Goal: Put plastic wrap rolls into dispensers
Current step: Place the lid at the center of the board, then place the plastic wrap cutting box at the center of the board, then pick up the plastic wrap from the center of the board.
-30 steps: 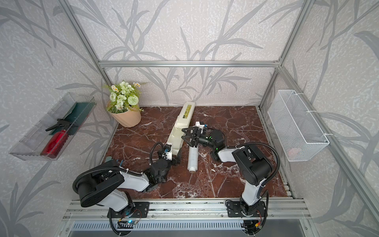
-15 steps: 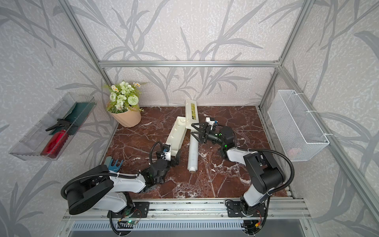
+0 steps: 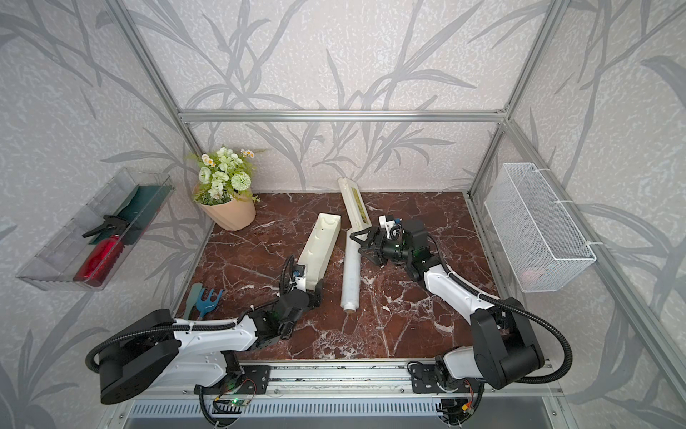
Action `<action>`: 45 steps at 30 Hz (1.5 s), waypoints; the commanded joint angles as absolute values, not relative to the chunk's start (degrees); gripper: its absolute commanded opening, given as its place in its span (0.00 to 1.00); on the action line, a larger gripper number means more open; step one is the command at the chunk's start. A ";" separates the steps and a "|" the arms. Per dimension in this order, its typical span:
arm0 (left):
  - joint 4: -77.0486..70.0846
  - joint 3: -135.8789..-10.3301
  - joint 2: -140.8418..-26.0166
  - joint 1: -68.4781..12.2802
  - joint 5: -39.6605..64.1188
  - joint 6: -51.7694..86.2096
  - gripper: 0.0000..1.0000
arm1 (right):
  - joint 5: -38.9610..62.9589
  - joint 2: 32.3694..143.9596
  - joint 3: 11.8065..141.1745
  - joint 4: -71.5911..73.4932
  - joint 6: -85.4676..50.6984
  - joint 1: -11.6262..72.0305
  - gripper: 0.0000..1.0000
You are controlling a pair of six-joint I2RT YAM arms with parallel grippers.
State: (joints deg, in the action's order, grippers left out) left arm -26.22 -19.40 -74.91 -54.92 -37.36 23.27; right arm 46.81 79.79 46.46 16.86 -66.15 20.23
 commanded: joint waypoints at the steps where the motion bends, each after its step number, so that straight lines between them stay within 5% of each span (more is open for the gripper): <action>1: -17.02 -19.55 -78.28 -55.08 -37.65 27.52 0.49 | 45.86 80.17 51.46 -0.60 -54.57 19.86 0.89; 4: -18.52 -19.70 -80.36 -55.20 -38.24 27.50 0.58 | 43.03 80.38 53.67 -7.51 -49.14 19.86 0.90; 6: -17.99 -20.11 -81.49 -55.20 -38.99 28.16 0.98 | 39.58 80.95 56.16 -14.61 -44.55 19.99 0.92; 25: 15.16 -35.51 -71.32 -54.32 -34.43 35.99 0.99 | 16.12 93.05 68.57 -29.44 -31.80 29.68 0.96; 39: 17.22 -41.30 -68.77 -32.21 -17.63 29.45 0.99 | 5.98 106.81 76.33 -32.78 -34.45 35.68 0.95; 45: 14.30 -41.13 -71.89 -28.96 -13.64 29.30 0.99 | 3.65 110.34 78.56 -32.47 -35.33 37.56 0.80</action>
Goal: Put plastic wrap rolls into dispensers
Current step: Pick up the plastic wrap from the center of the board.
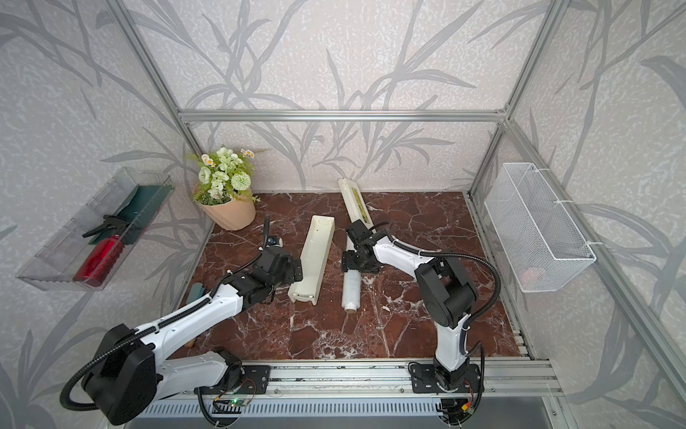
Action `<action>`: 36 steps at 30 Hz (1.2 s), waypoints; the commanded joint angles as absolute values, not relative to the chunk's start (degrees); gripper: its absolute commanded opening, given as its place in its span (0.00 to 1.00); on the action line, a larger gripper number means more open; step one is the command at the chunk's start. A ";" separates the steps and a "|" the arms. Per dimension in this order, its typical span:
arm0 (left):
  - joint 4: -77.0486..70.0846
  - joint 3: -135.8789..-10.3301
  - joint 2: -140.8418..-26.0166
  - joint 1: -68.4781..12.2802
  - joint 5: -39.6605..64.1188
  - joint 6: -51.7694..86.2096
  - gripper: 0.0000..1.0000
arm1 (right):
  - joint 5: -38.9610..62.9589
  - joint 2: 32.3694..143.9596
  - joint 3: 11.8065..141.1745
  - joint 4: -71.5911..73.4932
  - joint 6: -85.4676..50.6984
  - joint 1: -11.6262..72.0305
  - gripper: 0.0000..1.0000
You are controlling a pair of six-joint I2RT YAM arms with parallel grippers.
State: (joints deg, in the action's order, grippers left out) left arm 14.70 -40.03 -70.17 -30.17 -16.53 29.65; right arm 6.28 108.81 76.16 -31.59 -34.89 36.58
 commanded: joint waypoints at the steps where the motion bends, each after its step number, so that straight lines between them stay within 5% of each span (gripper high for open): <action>1: 13.72 -41.03 -72.65 -28.48 -12.63 29.57 0.99 | 3.14 111.19 79.44 -33.00 -35.33 37.99 0.78; 10: 10.39 -39.51 -74.85 -27.41 -9.81 30.40 0.97 | 2.24 116.15 83.96 -36.35 -35.40 39.85 0.70; 20: 7.49 -36.99 -76.28 -27.29 -5.84 33.36 0.92 | 4.33 111.02 81.26 -35.63 -35.92 40.52 0.28; 36: 5.23 -34.38 -75.47 -27.35 1.71 40.19 0.88 | 17.40 98.11 81.48 -36.24 -39.32 40.09 0.21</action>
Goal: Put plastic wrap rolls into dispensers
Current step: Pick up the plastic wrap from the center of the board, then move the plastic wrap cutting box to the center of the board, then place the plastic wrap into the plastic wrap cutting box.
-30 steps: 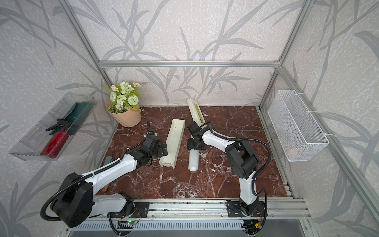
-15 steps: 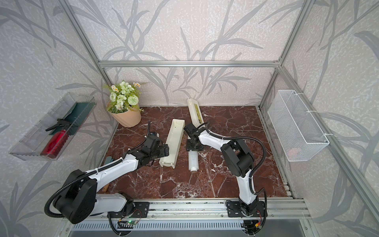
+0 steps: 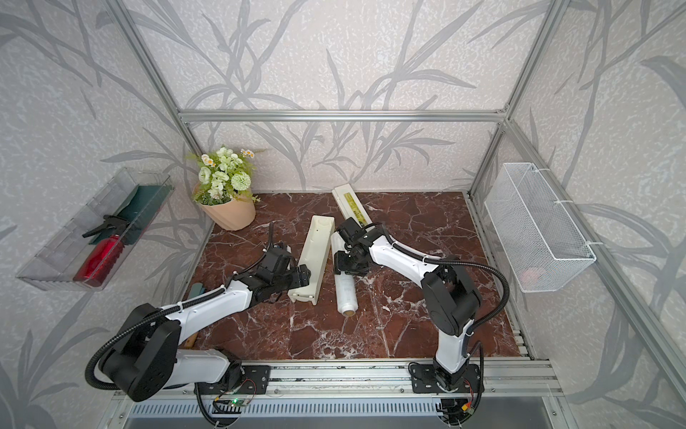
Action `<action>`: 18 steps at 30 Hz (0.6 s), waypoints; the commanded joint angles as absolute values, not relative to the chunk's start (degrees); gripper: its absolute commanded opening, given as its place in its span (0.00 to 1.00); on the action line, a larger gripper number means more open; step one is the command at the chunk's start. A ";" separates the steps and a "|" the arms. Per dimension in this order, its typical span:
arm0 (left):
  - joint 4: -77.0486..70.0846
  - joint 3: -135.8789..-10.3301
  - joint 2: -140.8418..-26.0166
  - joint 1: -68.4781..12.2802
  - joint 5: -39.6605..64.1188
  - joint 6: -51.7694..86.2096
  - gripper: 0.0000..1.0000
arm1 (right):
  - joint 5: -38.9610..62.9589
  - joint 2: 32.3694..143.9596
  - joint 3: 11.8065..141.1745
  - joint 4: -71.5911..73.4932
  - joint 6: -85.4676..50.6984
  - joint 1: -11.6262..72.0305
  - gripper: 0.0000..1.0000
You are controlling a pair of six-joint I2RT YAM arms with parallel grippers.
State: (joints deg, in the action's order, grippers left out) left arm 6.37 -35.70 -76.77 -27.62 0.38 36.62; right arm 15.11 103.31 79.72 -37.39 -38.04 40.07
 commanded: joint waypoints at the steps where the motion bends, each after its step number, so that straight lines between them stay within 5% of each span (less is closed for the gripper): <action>1: 4.12 -33.86 -75.58 -27.38 2.62 41.65 0.87 | 16.78 98.09 82.12 -36.64 -39.57 40.21 0.21; 18: 8.24 -35.33 -69.14 -31.54 0.22 47.38 0.85 | 13.30 109.92 99.60 -33.16 -44.77 42.89 0.19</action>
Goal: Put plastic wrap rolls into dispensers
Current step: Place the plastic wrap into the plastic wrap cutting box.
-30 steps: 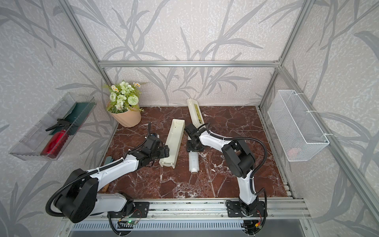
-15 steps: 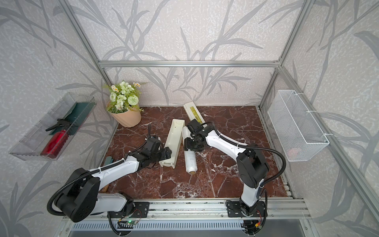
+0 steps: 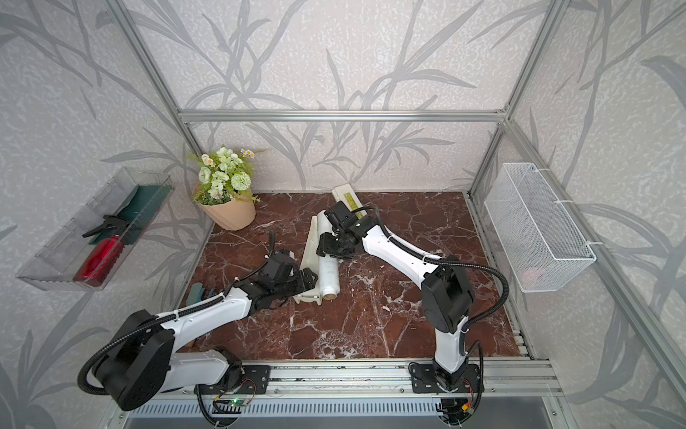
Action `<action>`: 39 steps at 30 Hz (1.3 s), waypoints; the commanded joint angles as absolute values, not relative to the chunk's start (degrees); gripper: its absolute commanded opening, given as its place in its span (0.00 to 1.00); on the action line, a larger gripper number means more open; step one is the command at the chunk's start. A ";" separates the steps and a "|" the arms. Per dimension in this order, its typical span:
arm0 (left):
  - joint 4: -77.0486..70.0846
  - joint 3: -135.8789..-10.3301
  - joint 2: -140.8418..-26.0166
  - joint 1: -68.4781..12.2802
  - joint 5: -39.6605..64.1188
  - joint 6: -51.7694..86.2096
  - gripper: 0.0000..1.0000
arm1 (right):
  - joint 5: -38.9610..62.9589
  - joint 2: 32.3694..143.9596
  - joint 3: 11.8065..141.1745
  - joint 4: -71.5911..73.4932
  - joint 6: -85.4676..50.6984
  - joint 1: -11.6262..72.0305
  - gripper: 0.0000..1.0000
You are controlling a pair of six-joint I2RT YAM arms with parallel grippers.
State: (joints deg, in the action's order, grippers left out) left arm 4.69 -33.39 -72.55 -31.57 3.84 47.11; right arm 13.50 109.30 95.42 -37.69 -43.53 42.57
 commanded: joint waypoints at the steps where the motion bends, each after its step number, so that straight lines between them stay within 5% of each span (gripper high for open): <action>1: 9.40 -35.29 -67.52 -31.44 -1.72 46.46 0.86 | 13.14 111.02 100.86 -33.15 -44.92 43.04 0.19; 7: 23.25 -39.81 -61.37 -27.93 -11.20 40.14 0.93 | 9.85 117.01 106.16 -32.60 -45.59 44.55 0.18; 22: 21.90 -40.30 -65.73 -21.62 -5.96 35.68 0.93 | -3.05 130.37 118.69 -37.45 -50.09 49.28 0.11; 33: 18.55 -38.64 -68.32 -21.44 -3.90 37.02 0.92 | -6.35 124.06 107.28 -39.15 -43.67 49.04 0.10; 39: 16.57 -39.11 -70.00 -21.42 -1.94 37.03 0.91 | -7.42 118.84 99.02 -36.06 -38.89 48.45 0.18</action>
State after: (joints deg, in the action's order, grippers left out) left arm 18.04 -38.89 -69.45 -21.67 -2.70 36.40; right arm -5.06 123.85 99.74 -38.54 -42.57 48.84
